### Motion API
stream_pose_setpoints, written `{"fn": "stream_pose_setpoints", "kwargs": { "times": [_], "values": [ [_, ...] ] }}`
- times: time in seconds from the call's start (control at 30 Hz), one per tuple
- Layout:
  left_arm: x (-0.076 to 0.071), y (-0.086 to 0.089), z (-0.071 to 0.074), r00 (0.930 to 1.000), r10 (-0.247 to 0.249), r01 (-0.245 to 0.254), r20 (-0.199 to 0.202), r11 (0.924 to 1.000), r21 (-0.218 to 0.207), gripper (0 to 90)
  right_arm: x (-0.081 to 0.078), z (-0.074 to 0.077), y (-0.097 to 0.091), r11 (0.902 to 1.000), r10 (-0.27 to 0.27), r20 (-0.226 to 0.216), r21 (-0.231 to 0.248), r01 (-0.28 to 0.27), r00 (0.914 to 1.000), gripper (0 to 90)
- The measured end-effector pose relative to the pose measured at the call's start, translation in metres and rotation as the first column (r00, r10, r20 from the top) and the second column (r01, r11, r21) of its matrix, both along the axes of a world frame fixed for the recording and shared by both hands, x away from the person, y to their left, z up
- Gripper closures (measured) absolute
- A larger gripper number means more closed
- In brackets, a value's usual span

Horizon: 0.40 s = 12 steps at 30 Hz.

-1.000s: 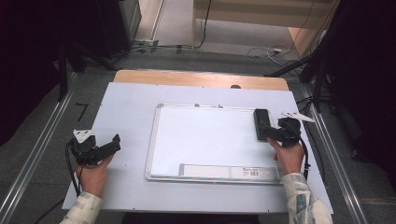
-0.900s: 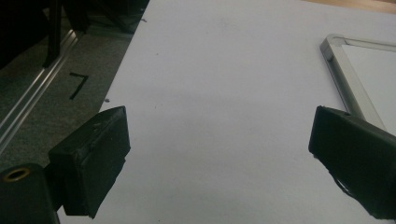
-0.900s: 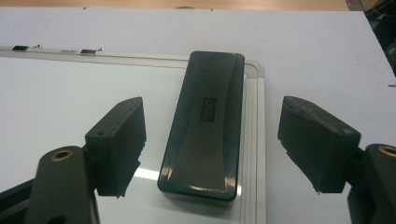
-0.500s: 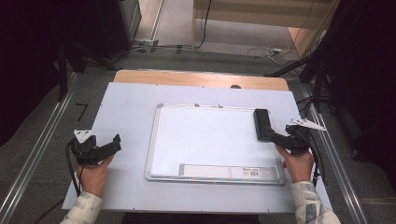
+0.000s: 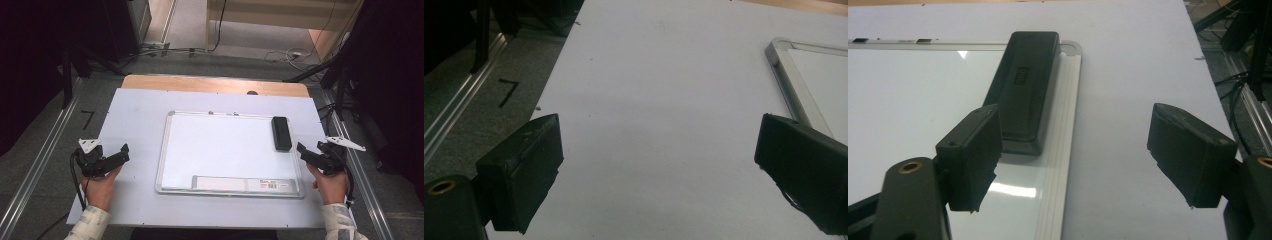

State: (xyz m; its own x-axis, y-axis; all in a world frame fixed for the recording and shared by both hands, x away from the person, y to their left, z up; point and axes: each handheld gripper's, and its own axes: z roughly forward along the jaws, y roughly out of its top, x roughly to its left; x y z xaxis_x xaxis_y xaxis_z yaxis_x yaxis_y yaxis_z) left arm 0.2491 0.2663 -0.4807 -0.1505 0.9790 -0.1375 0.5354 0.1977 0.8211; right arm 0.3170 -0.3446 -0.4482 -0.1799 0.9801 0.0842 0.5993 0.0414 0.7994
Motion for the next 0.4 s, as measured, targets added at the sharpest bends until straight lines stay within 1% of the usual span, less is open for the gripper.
{"fn": "stream_pose_setpoints", "kwargs": {
  "times": [0.17, 0.2, 0.4],
  "values": [
    [0.0, 0.0, 0.0, 1.0, -0.001, 0.001, -0.001, 1.0, 0.001, 6.0, -0.008, -0.002, -0.011, 0.9998, -0.022, -0.002, 0.0, 0.022, 0.9998, 20.6],
    [-0.001, 0.0, 0.001, 1.0, -0.002, 0.002, 0.002, 1.0, 0.0, 6.0, -0.01, -0.003, -0.013, 0.9995, -0.033, -0.008, 0.002, 0.033, 0.9994, 20.7],
    [-0.001, 0.0, 0.001, 1.0, -0.002, 0.002, 0.002, 1.0, -0.001, 6.0, -0.019, -0.004, -0.022, 0.9987, -0.05, -0.009, -0.005, 0.05, 0.9987, 20.6]
  ]
}}
